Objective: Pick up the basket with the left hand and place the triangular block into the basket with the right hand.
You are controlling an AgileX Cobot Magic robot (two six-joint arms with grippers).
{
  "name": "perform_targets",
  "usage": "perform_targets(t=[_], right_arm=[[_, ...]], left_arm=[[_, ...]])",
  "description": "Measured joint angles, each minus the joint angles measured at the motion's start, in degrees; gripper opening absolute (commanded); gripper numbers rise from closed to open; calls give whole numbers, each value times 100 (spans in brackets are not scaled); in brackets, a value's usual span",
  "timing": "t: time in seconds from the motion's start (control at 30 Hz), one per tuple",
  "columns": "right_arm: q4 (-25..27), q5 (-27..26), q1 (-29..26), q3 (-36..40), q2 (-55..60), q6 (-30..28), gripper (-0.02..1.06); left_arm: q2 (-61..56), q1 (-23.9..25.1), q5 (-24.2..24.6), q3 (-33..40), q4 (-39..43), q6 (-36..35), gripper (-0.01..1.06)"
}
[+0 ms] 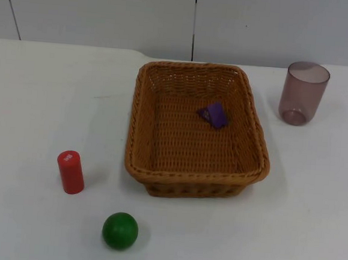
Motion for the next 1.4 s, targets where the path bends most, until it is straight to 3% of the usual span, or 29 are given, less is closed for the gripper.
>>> perform_targets(t=[0.33,0.5,0.6,0.87,1.4], right_arm=[[10,112,0,475,0,419,104],[10,352,0,988,8,603,104],[10,422,0,1427,10,771,104],[10,448,0,2125,19,920,104],[-1,205,0,2541,19,942,104]], left_arm=[[0,-262,138,222,-63,21,105],[-3,-262,445,528,-63,21,105],[7,-262,696,950,-63,21,105],[12,-262,812,1816,-77,-4,105],[12,-262,835,1838,177,-562,105]])
